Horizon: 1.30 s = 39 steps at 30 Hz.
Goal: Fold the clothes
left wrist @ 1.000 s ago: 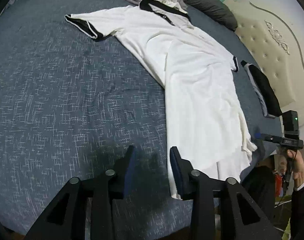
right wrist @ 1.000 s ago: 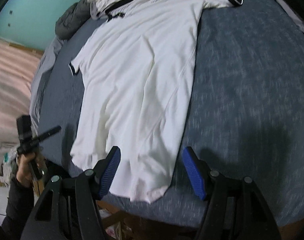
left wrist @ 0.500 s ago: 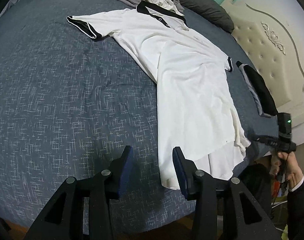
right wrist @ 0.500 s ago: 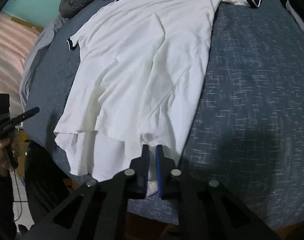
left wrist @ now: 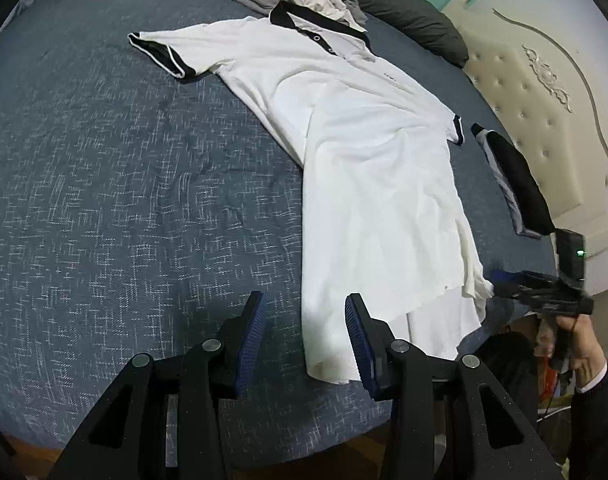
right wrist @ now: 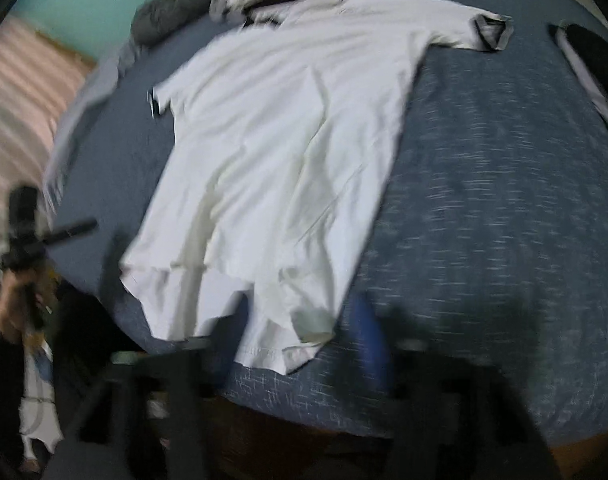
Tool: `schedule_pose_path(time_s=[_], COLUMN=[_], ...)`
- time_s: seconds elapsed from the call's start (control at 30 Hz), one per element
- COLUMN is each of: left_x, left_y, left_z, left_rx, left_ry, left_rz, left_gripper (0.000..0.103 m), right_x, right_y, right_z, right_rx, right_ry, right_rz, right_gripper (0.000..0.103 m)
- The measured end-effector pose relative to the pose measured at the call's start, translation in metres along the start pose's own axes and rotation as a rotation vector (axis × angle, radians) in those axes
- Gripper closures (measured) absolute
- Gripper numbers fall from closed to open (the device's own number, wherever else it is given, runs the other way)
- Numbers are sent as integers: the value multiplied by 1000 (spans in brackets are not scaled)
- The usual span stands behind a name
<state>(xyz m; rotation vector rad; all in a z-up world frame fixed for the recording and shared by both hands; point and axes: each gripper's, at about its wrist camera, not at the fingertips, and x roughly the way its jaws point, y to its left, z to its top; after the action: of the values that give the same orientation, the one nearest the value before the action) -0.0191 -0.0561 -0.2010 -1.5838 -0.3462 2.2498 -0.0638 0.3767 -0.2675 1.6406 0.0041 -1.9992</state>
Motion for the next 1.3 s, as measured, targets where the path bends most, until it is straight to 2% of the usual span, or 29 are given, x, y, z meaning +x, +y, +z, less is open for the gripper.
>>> schedule_pose_path(time_s=[0.07,0.1,0.13,0.17,0.23,0.57,0.7,0.83,1.13,1.3], left_x=[-6,-10,-13,-15,-17,-2,9,24,62,70], left_y=[-2,-3,-3,-3,-3,-15,-20,-21,-3,4], left_z=[-1,-2,-3,-4,-7,-3,-5,-12,-30,-35], left_rx=[2,3,3,3,3,25,26,30,-4,-14], left_ry=[-10,-16,-21,-23,-23,13,35,78,175,170], left_rz=[3,4,6,7,11,1,-22,-30,-14,-34], left_gripper=[58,58,58,58,56,54,51,51,51,53], right_x=[13,18,21,22,17,-60,-79,-86,-80,-72], right_y=[7,9,9,8,2,-52,-72,-91,-106,-111], right_z=[2,3,3,4,2,-21,-35,-44,-47,-49], right_rx=[-28,-43,-44,-43,-33,70,114,160,194,197], right_ry=[22,26,29,33,23,-122,-152,-159,-142,-139], right_rz=[-41,-55,-63,-70,-83,-107,-134,-148,-171,-157], right_gripper=[43,52,77,87,98,99,99,100,100,100])
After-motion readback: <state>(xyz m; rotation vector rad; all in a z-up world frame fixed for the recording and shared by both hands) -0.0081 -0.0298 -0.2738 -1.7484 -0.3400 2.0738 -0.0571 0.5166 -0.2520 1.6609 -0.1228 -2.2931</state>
